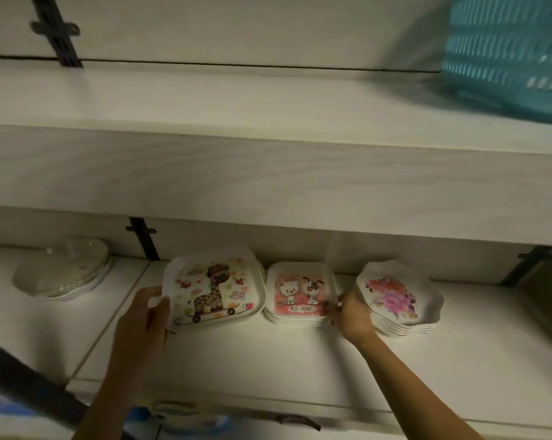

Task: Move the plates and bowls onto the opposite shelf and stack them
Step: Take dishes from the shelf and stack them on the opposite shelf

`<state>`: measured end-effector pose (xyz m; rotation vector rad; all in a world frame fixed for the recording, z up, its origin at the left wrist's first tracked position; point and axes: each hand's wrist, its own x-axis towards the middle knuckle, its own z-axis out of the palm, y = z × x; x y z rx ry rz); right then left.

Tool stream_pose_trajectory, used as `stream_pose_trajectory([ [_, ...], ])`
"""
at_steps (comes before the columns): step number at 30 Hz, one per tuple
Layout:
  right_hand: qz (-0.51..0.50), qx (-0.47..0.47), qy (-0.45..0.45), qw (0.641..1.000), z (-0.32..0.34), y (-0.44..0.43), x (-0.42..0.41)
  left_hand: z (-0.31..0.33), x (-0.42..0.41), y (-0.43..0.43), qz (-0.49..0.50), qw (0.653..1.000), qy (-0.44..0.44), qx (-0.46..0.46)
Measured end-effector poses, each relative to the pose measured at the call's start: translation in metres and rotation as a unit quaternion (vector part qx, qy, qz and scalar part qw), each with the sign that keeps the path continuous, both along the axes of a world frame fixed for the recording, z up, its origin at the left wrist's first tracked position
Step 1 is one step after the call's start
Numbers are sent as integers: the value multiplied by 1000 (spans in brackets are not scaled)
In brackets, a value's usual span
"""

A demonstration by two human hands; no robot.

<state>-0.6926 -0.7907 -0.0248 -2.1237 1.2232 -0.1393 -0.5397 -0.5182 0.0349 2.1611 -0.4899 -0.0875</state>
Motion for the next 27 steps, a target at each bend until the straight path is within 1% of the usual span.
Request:
stream_pose_trajectory([
  [5,26,-11,-6,1000,16,6,-13,-6,-9,-19,-23,999,-28,18],
  [11,126,-26,22,991,46,17,-63,-13,-17,-76,-75,997,-29,-12],
  [18,105,-22,25,994,65,31,-114,-43,-16,-138,-112,990,-65,59],
  [22,92,-31,30,995,66,36,-128,-55,-19,-152,-107,985,-56,121],
  [25,84,-29,31,996,66,36,-132,-62,-15,-158,-116,976,-99,155],
  [27,82,-24,28,996,65,36,-134,-65,-11,-158,-121,975,-108,152],
])
